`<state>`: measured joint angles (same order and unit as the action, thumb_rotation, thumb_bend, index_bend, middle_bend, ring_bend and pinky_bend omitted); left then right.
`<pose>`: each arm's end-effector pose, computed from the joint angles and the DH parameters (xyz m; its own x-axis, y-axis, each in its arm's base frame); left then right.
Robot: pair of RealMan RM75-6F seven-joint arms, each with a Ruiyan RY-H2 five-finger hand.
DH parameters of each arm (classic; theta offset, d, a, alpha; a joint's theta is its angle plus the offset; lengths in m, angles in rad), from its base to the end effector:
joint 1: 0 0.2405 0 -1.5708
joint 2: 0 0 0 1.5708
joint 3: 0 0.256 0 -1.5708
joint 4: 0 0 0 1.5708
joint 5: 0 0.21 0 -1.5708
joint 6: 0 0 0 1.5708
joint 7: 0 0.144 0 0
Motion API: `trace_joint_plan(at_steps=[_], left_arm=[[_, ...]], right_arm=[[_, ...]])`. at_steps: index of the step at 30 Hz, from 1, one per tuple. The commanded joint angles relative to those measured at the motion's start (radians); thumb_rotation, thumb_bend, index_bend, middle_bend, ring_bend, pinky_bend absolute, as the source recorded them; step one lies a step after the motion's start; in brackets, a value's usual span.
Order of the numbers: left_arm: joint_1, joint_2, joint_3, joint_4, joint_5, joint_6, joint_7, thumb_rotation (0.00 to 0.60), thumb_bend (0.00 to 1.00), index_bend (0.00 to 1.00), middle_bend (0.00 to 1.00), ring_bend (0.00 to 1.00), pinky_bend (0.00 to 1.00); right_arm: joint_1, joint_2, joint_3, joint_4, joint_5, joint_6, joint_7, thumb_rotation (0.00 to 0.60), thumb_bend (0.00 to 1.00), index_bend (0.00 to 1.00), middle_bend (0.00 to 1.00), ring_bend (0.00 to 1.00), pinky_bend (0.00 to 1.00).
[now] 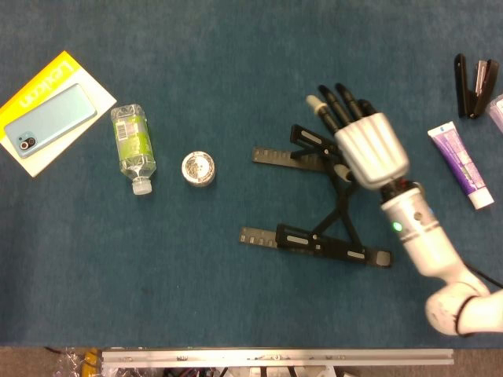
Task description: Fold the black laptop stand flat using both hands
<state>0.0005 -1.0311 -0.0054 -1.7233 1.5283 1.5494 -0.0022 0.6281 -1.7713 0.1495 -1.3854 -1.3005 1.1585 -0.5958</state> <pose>-0.3054 0.1448 0.1777 0.3747 0.0161 0.9270 0.9261 0.0422 -0.3750 -0.1354 -0.3009 -0.0573 0.5614 -0.0442 0.8264 -0.7595 -0.4242 0.4933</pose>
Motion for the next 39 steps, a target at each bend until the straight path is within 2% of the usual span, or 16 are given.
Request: trace_joint_plan(at_steps=[1, 7, 13, 16, 21, 31, 35, 39], left_arm=[[-0.001, 0.001, -0.002, 0.004, -0.003, 0.0, -0.006, 0.6, 0.4, 0.0, 0.0, 0.0, 0.0], [-0.002, 0.003, -0.008, 0.016, -0.013, -0.003, -0.015, 0.6, 0.4, 0.0, 0.0, 0.0, 0.0], [-0.005, 0.003, -0.011, 0.017, -0.026, -0.014, -0.012, 0.6, 0.4, 0.0, 0.0, 0.0, 0.0], [-0.003, 0.006, -0.011, 0.014, -0.028, -0.012, -0.008, 0.6, 0.4, 0.0, 0.0, 0.0, 0.0], [0.002, 0.009, -0.011, 0.013, -0.025, -0.002, -0.012, 0.6, 0.4, 0.0, 0.0, 0.0, 0.0], [-0.01, 0.0, -0.01, -0.009, -0.004, -0.009, 0.02, 0.6, 0.4, 0.0, 0.0, 0.0, 0.0], [-0.015, -0.004, -0.01, -0.025, 0.004, -0.012, 0.043, 0.6, 0.4, 0.0, 0.0, 0.0, 0.0], [-0.015, -0.002, -0.01, -0.039, 0.004, -0.009, 0.06, 0.6, 0.4, 0.0, 0.0, 0.0, 0.0]], right_arm=[[0.032, -0.044, 0.029, 0.04, 0.01, -0.021, -0.003, 0.6, 0.0, 0.0, 0.04, 0.0, 0.28], [0.104, -0.114, 0.1, 0.118, 0.031, -0.057, -0.012, 0.6, 0.0, 0.0, 0.04, 0.0, 0.28], [0.195, -0.196, 0.181, 0.226, 0.099, -0.119, -0.031, 0.6, 0.0, 0.0, 0.04, 0.0, 0.28], [0.218, -0.216, 0.199, 0.243, 0.132, -0.142, -0.035, 0.6, 0.0, 0.0, 0.04, 0.0, 0.28], [0.195, -0.185, 0.165, 0.18, 0.131, -0.132, -0.024, 0.6, 0.0, 0.0, 0.04, 0.0, 0.27], [0.126, -0.019, 0.109, -0.022, 0.123, -0.094, -0.029, 0.6, 0.0, 0.0, 0.04, 0.0, 0.26], [0.107, 0.021, 0.099, -0.102, 0.116, -0.098, 0.041, 0.6, 0.0, 0.0, 0.04, 0.0, 0.26], [0.091, 0.048, 0.065, -0.193, 0.053, -0.078, 0.091, 0.6, 0.0, 0.0, 0.04, 0.0, 0.26]])
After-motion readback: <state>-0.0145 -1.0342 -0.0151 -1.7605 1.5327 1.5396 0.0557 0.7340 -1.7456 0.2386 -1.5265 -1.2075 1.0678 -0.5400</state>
